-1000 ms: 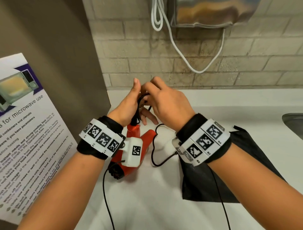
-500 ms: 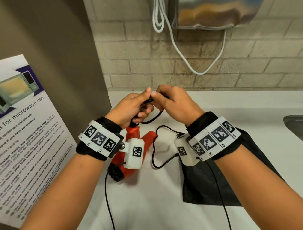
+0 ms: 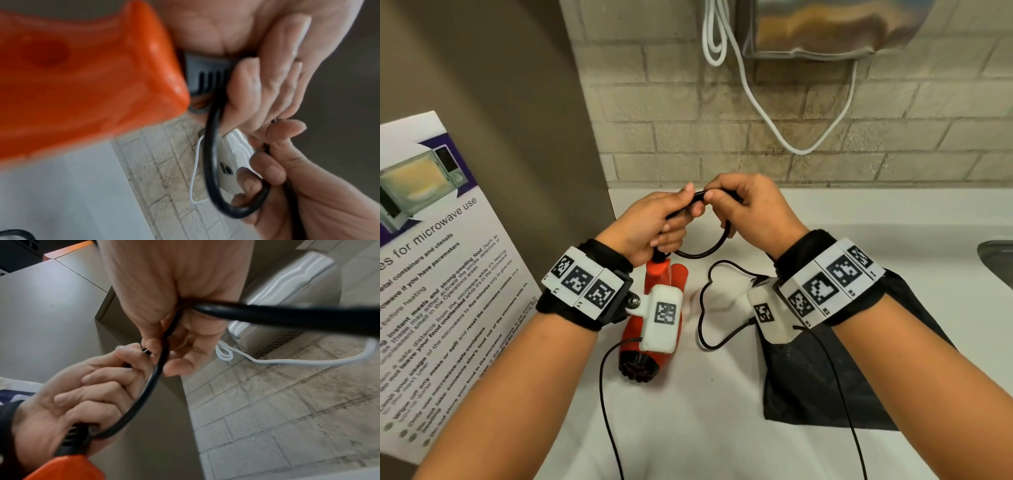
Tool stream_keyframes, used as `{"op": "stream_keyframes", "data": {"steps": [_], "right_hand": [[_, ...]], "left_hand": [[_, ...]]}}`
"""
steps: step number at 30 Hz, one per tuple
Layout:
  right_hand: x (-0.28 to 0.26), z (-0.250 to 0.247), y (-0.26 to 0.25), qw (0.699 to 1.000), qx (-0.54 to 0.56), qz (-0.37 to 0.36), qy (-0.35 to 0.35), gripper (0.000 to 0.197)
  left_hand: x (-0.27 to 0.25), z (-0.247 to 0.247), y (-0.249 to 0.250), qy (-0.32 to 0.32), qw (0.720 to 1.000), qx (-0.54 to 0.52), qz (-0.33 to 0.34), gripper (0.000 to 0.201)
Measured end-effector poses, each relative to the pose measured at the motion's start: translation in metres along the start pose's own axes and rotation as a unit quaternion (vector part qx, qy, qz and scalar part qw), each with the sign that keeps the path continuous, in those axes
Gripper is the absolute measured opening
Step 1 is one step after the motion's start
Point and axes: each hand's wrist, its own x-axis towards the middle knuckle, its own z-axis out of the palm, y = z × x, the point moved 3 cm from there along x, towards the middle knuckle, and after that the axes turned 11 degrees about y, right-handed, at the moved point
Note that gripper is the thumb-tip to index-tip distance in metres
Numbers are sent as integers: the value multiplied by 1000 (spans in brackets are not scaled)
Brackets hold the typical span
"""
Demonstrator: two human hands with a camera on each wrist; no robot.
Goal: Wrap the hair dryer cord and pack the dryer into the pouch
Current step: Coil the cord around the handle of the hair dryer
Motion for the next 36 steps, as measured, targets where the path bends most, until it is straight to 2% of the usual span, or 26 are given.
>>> {"op": "stream_keyframes", "data": {"steps": [4, 7, 13, 18, 22, 24, 27, 30, 36], "right_hand": [[-3, 3, 6, 999, 28, 40, 10, 32], [-4, -1, 4, 998, 24, 40, 35, 32], [-10, -2, 10, 993, 41, 60, 97, 27], [-19, 5, 22, 994, 26, 66, 85, 19], [-17, 7, 24, 995, -28, -7, 93, 15], [-16, 8, 24, 995, -46, -21, 87, 12], [-13, 9, 23, 993, -61, -14, 95, 19], [-9, 8, 23, 995, -37, 5, 91, 29], [-16, 7, 42, 998, 4, 28, 48, 24]], "left_hand": [[2, 3, -1, 16, 999, 31, 4, 49], [2, 7, -2, 11, 999, 44, 0, 52], [4, 0, -2, 5, 1000, -9, -2, 37], [5, -4, -4, -5, 999, -24, -25, 38], [6, -5, -5, -7, 999, -26, -32, 40], [5, -3, -4, -15, 999, -10, -31, 39], [2, 3, -2, -28, 998, 47, 1, 31], [2, 5, -3, -44, 998, 39, -12, 36], [5, 1, -5, -39, 999, 1, -30, 43]]}}
